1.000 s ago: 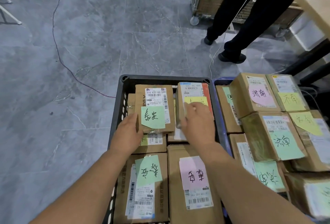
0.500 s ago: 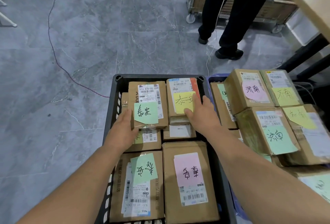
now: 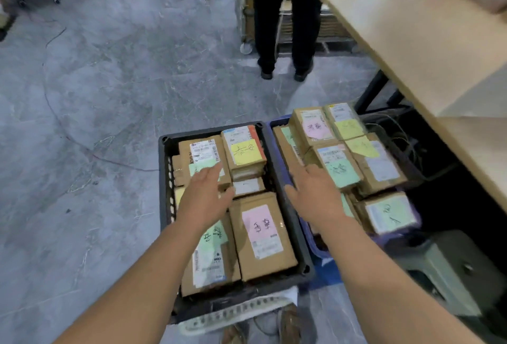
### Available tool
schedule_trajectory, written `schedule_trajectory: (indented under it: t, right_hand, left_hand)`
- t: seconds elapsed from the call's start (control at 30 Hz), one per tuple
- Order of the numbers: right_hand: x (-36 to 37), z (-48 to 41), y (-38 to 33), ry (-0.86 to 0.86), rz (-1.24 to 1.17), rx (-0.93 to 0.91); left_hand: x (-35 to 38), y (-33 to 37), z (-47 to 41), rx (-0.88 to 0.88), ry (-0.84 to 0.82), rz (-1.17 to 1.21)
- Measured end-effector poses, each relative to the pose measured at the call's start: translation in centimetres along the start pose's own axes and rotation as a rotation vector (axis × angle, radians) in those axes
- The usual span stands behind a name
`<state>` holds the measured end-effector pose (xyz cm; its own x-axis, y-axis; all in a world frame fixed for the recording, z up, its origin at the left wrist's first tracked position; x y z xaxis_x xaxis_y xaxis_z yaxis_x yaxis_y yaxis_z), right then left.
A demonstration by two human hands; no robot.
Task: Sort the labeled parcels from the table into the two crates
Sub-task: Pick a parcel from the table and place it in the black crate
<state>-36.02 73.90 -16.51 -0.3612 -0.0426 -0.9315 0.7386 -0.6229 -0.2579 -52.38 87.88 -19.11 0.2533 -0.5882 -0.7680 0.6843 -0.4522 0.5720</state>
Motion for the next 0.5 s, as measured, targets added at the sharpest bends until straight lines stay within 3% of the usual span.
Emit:
schedule_trajectory:
  t: [0.23, 0.5]
  right_hand:
    - [-5.4, 12.6, 3.9, 0.093, -0.017, 0.153]
    - [-9.9, 24.6, 9.6, 0.279, -0.024, 0.281]
  left_hand:
    - [1.7, 8.2, 7.5, 0.132, -0.070, -0.049]
    - [3.7, 20.3, 14.9, 0.396, -0.031, -0.178]
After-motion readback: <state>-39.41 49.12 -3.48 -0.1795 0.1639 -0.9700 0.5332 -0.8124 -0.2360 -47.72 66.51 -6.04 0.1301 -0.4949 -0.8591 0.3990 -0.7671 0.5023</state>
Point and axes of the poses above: each hand's wrist, its own z-axis away from the middle knuckle, its own x-axis out of the palm, y = z × x, the point moved 4 cm from there along -z, towards the middle knuckle, and after that the axes turned 5 degrees about -y, right-handed, at the moved point
